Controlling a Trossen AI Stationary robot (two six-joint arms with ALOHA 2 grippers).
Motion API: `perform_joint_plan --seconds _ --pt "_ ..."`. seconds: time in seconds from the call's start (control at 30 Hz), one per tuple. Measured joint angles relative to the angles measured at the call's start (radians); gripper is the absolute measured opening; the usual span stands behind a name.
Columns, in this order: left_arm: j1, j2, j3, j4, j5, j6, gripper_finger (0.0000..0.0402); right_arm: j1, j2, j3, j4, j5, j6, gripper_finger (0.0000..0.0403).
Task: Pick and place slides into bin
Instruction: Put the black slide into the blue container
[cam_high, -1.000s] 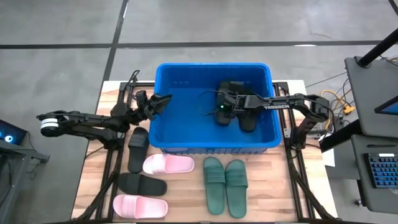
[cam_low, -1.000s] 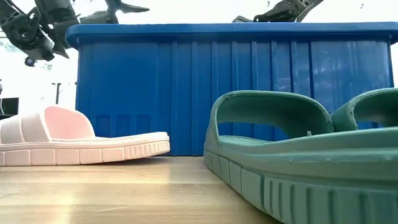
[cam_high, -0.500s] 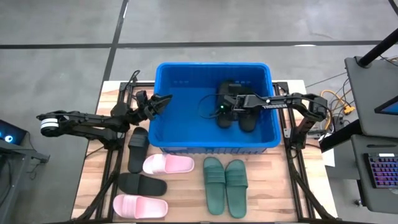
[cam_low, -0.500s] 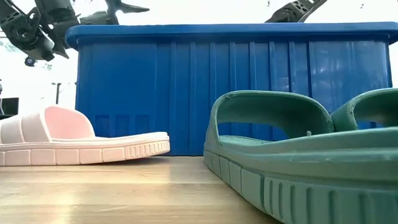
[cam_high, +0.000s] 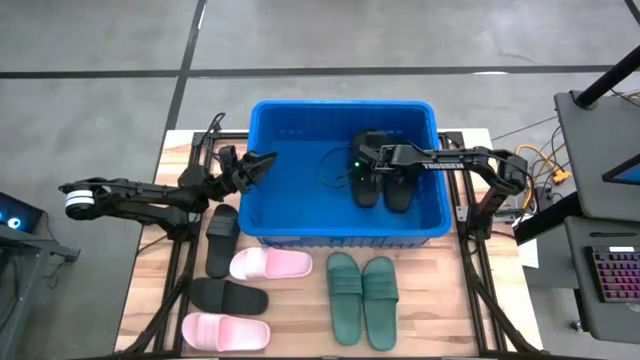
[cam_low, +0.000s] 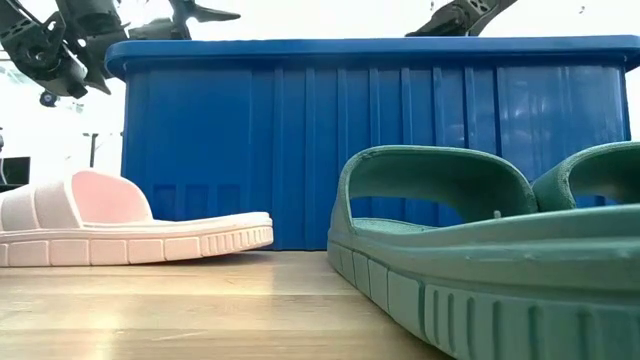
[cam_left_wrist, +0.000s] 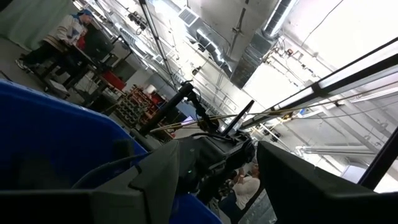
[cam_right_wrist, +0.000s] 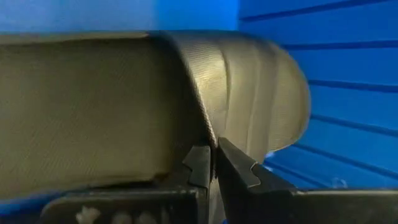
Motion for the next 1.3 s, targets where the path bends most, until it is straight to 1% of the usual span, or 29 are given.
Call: perform_joint_plan --seconds 0.07,0.33,0.5,0.67,0.87,1.0,1.1,1.2,1.3 --pt "0.000 0.000 0.000 0.000 0.001 -0.001 0.0201 -0.003 0.000 -0.015 -0.008 -0.022 -0.009 0.0008" --pt "0.000 0.000 -0.001 0.001 0.001 0.000 0.0201 -0.027 0.001 -0.040 0.003 -0.026 -0.033 0.0008" --pt "0.000 0.000 -0.001 0.002 0.001 0.001 0.0201 -0.053 0.001 -0.044 0.048 -0.020 -0.001 0.0008" --pt "0.000 0.000 -0.001 0.002 0.001 0.001 0.0201 -0.074 0.005 -0.046 0.091 -0.017 -0.024 0.0008" --pt "0.000 0.000 -0.002 0.003 0.001 0.000 0.0201 -0.085 0.018 -0.057 0.101 -0.017 -0.037 0.0008" --pt "0.000 0.000 -0.004 0.002 0.001 -0.001 0.0201 -0.085 0.018 -0.066 0.112 0.032 -0.050 0.0008" --pt "-0.001 0.000 -0.006 0.002 0.001 -0.001 0.0201 -0.085 0.019 -0.070 0.141 0.051 -0.090 0.0009" --pt "-0.001 0.000 -0.006 0.002 0.001 -0.005 0.0201 -0.086 0.019 -0.069 0.157 0.026 -0.121 0.0016" --pt "-0.001 0.000 -0.006 0.002 0.001 -0.007 0.0201 -0.089 0.022 -0.065 0.148 -0.016 -0.112 0.0033"
